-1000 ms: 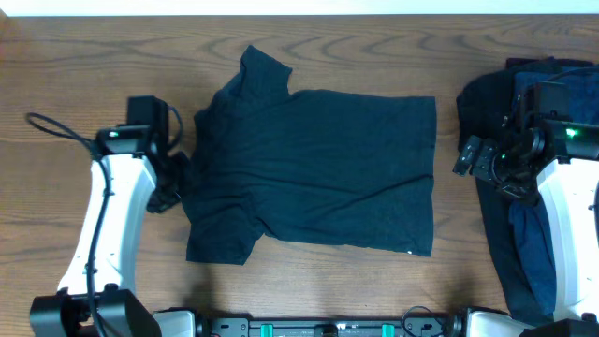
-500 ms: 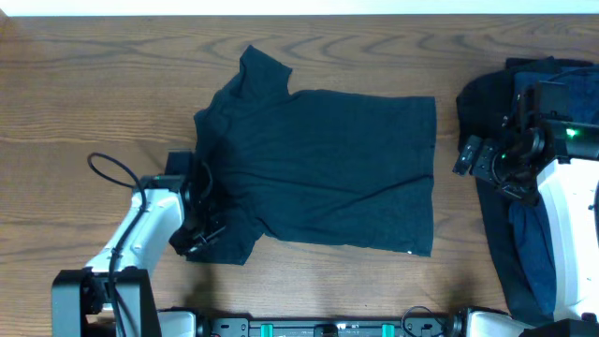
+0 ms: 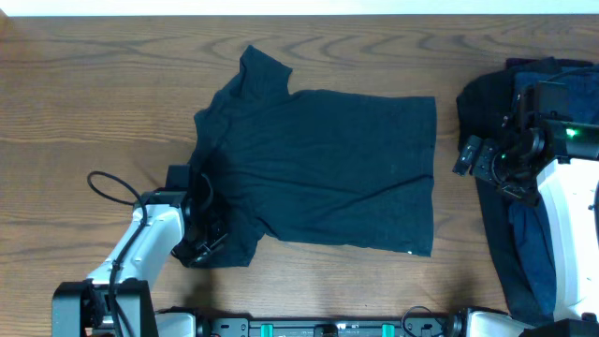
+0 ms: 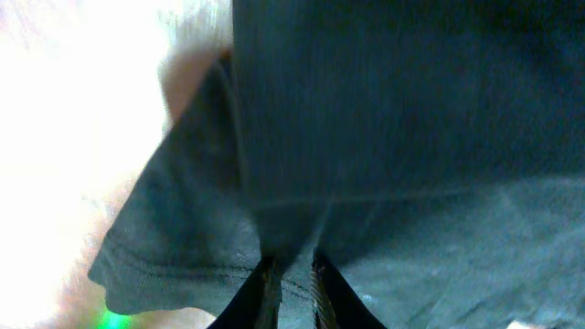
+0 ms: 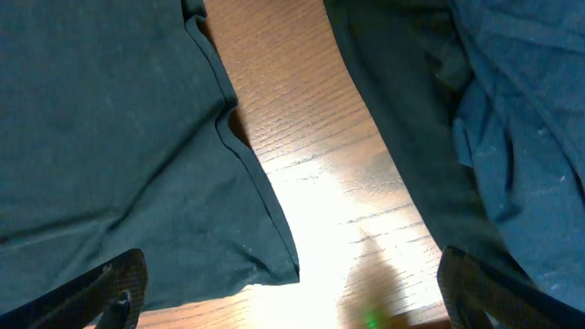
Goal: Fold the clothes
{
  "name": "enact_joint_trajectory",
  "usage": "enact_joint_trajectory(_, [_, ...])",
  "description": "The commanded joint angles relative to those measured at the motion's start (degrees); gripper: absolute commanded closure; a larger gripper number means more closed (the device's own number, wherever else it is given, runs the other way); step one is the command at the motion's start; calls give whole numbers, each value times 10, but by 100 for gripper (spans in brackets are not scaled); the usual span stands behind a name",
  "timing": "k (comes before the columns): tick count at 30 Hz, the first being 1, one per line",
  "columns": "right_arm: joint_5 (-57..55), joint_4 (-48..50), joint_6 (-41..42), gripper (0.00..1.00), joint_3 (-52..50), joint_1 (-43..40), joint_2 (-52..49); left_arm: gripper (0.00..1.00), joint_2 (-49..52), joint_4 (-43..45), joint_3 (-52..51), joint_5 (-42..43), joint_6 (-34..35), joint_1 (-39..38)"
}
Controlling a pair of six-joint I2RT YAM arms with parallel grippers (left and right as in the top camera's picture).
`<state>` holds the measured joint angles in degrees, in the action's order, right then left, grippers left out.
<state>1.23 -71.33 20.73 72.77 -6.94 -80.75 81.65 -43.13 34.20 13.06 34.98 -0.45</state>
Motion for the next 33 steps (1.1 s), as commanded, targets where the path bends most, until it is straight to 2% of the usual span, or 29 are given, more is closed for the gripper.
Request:
enact_joint_trajectory(1, [-8,0,-7,1,3,-4,1,84,26,-26,-40,40,20,-3])
enact_joint_trajectory(11, [-8,0,-7,1,3,-4,1,84,26,-61,-40,54,21,-3])
enact_joint_trajectory(17, [-8,0,-7,1,3,-4,1,84,25,-86,-19,53,-15,-3])
enact_joint_trajectory(22, [-8,0,-7,1,3,-4,1,83,17,-149,76,50,-47,-3])
enact_joint_trajectory(24, [-8,0,-7,1,3,-4,1,84,14,-187,136,16,-51,-3])
enact_joint_trajectory(26, [-8,0,-7,1,3,-4,1,84,13,-210,201,-8,-83,-3])
enact_joint_trajectory(29, [-8,0,-7,1,3,-4,1,87,14,-194,285,-9,-138,-3])
enact_joint_trajectory(30, [-8,-1,-7,1,3,-4,1,94,16,-174,313,-9,-151,-3])
enact_joint_trajectory(33, [-8,0,-7,1,3,-4,1,94,31,-122,377,-24,-156,-3])
